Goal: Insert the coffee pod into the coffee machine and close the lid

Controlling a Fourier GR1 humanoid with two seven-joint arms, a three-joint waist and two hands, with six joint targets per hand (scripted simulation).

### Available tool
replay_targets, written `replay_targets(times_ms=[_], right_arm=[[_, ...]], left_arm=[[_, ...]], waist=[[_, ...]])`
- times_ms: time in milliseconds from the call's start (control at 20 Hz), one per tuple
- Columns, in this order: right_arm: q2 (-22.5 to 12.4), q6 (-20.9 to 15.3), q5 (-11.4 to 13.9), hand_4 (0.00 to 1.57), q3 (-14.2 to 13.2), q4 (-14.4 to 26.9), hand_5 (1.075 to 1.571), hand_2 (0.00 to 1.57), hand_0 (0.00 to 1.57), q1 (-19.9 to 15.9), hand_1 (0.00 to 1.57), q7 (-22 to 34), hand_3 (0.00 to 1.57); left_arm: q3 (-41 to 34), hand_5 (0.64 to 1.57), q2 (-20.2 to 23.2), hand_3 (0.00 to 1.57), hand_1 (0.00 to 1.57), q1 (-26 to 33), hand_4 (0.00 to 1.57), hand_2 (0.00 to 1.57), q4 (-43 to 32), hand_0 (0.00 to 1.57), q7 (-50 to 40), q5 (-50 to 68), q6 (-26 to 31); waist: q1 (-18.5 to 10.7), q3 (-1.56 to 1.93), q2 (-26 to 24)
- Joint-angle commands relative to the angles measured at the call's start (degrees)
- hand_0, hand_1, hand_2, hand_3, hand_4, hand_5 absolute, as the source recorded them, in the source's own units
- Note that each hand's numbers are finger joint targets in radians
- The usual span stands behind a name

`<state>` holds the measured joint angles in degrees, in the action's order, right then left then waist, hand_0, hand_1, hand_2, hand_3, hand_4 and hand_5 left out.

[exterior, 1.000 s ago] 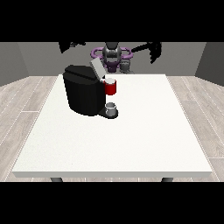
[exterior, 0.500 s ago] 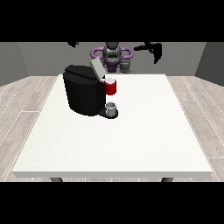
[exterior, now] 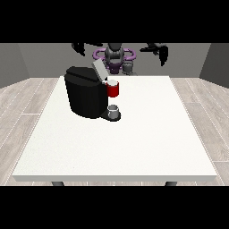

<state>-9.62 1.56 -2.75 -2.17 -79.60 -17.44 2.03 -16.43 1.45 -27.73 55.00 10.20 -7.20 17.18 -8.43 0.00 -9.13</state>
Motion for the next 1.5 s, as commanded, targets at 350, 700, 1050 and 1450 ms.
replay_targets(times_ms=[350, 700, 1050, 1450], right_arm=[[-0.8, 1.5, -0.9, 0.0, -3.4, 9.8, 1.571, 0.0, 0.0, -7.9, 0.0, -1.1, 0.0], [-1.8, 2.9, 0.6, 0.0, -4.2, 16.7, 1.571, 0.0, 0.0, -10.4, 0.0, -5.3, 0.0], [-1.0, 3.7, 2.0, 0.0, -2.6, 15.7, 1.571, 0.0, 0.0, -16.1, 0.0, -4.4, 0.0], [0.7, 2.0, 3.4, 0.0, -2.8, 20.6, 1.571, 0.0, 0.0, -19.0, 0.0, -7.1, 0.0]], left_arm=[[5.6, 1.571, -1.4, 0.0, 0.0, 9.7, 0.0, 0.0, 15.8, 0.0, -4.8, 5.6, -2.8], [6.0, 1.571, 0.6, 0.0, 0.0, 9.7, 0.0, 0.0, 23.5, 0.0, -11.7, 7.6, -2.8], [4.6, 1.571, 3.8, 0.0, 0.0, 12.8, 0.0, 0.0, 21.6, 0.0, -5.0, 8.6, -2.4], [7.2, 1.571, 1.3, 0.0, 0.0, 12.9, 0.12, 0.0, 24.7, 0.0, -4.9, 8.7, -5.1]], waist=[[-0.8, 0.01, 5.1], [-1.3, 0.02, 8.6], [2.2, 0.0, 11.4], [0.7, 0.0, 13.7]])
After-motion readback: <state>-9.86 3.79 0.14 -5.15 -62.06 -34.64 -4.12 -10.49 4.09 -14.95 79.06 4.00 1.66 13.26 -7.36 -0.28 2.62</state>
